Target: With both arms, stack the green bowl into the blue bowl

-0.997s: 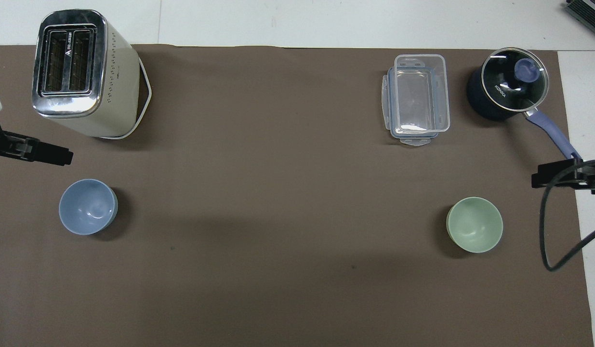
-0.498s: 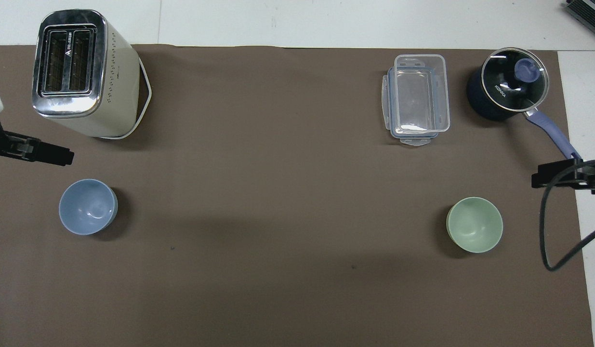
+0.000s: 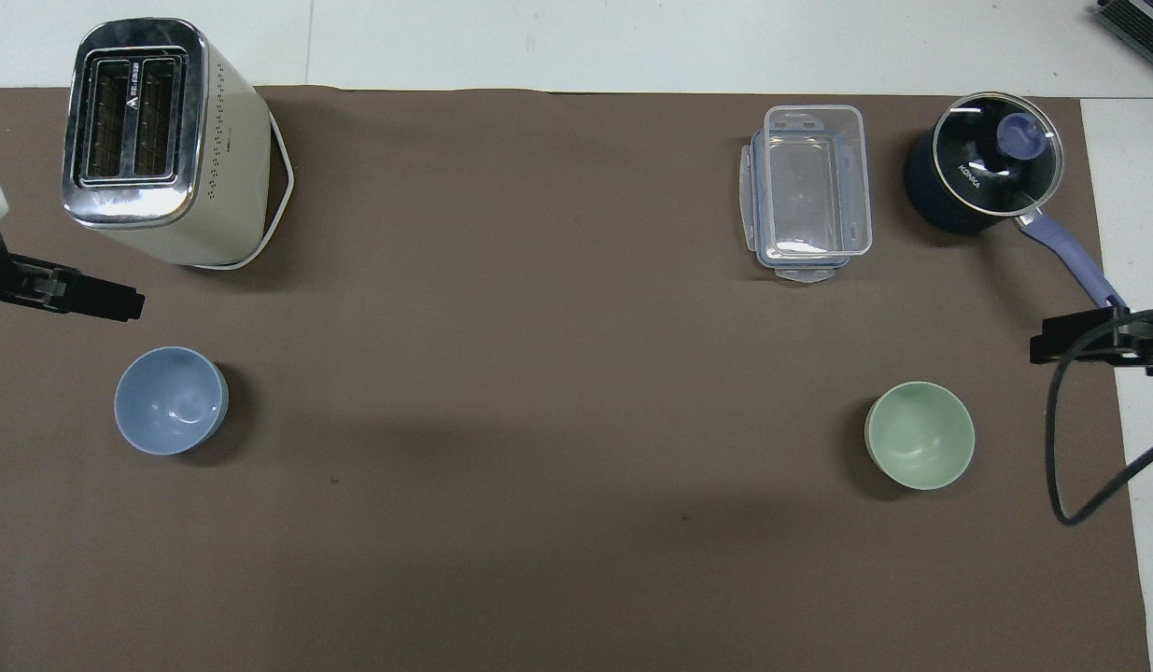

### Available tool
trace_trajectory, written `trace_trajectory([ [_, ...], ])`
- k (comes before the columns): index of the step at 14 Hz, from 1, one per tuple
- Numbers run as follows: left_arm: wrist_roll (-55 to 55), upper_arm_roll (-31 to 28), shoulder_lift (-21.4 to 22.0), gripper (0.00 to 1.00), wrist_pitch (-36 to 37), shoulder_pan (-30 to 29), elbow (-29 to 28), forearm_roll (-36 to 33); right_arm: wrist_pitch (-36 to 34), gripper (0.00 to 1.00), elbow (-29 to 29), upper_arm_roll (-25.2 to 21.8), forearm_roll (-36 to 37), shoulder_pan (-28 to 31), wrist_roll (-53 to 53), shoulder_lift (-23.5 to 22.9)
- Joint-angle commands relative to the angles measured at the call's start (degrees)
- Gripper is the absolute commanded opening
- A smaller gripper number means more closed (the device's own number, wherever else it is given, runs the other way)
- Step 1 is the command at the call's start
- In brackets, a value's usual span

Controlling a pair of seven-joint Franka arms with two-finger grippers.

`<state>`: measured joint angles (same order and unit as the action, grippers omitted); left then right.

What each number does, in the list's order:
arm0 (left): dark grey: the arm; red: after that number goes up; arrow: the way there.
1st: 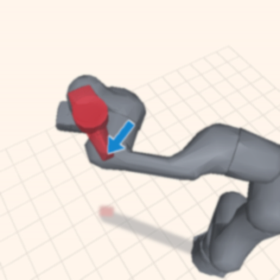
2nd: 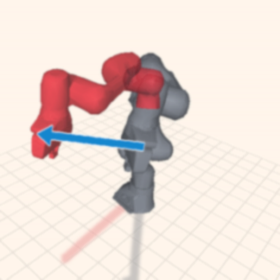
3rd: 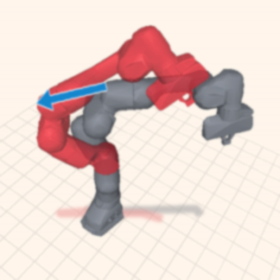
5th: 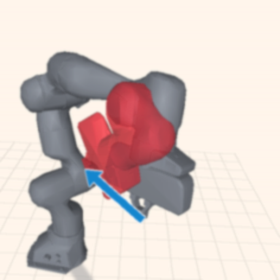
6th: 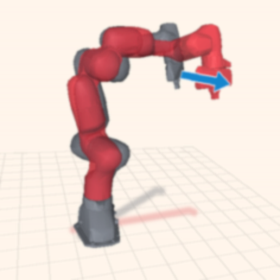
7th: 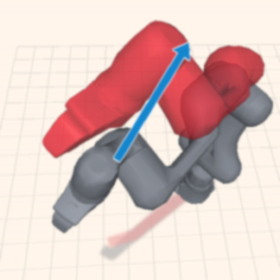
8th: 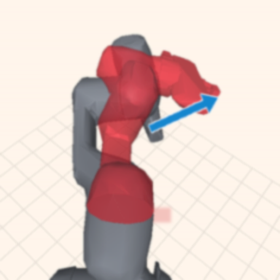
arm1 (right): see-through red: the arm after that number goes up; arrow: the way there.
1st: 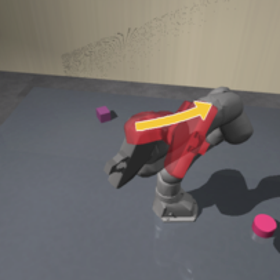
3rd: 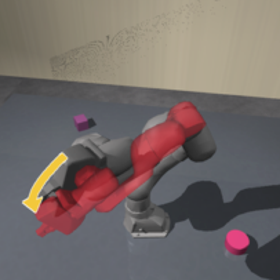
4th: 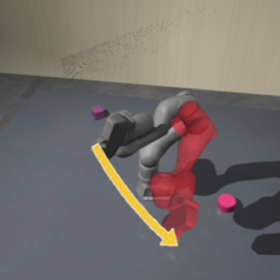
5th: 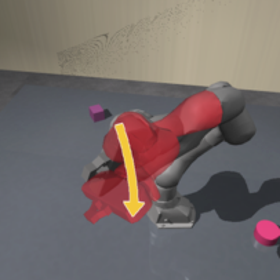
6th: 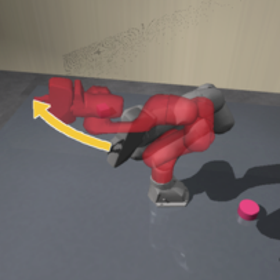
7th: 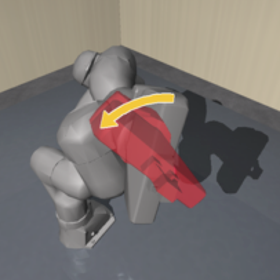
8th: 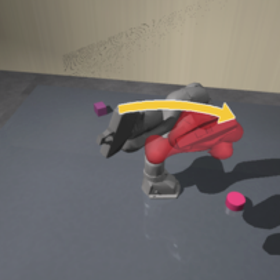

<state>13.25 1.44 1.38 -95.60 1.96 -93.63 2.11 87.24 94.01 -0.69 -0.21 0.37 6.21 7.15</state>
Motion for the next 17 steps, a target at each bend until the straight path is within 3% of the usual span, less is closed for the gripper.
trace_trajectory([
  [1, -0.41, -0.21, -0.06, 1.00, 0.85, 0.50, 0.82, -0.70, 1.96, 1.00, 0.21, 0.07, 1.09, 0.42, -1.20, 0.41],
  [17, -0.41, -0.21, -0.06, 1.00, 0.85, 0.50, 0.82, -0.70, 1.35, 1.00, -0.05, 0.07, -0.14, 0.42, -1.11, 0.32],
])
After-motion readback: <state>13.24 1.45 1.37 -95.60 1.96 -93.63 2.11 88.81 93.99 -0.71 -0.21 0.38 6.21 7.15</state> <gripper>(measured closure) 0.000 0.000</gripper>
